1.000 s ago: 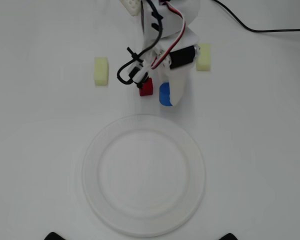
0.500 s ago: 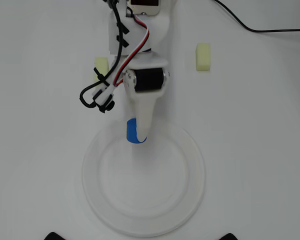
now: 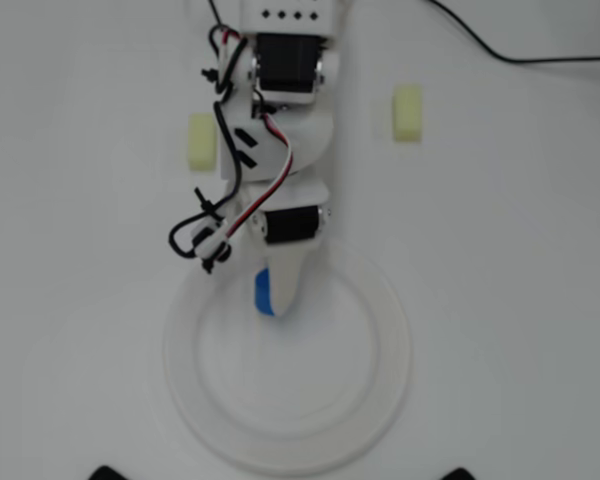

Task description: Grasp a blue block and put it in the dish.

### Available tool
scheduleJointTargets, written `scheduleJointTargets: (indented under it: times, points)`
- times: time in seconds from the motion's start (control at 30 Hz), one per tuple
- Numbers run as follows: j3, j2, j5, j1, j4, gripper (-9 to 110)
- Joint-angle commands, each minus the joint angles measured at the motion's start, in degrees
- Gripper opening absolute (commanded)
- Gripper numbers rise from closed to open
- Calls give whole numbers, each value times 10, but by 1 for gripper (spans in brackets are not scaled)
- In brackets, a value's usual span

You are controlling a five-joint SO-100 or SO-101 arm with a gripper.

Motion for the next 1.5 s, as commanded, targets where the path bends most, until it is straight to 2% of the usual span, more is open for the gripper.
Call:
scheduleJointTargets:
  times: [0.0,0.5,1.2,1.47]
  points:
    - [-18,3,-1,-4,-6,0]
    - [17,5,-10,-6,-5,0]
    - [17,37,10,-4,7,25]
    - [17,117,26,-1,56,35]
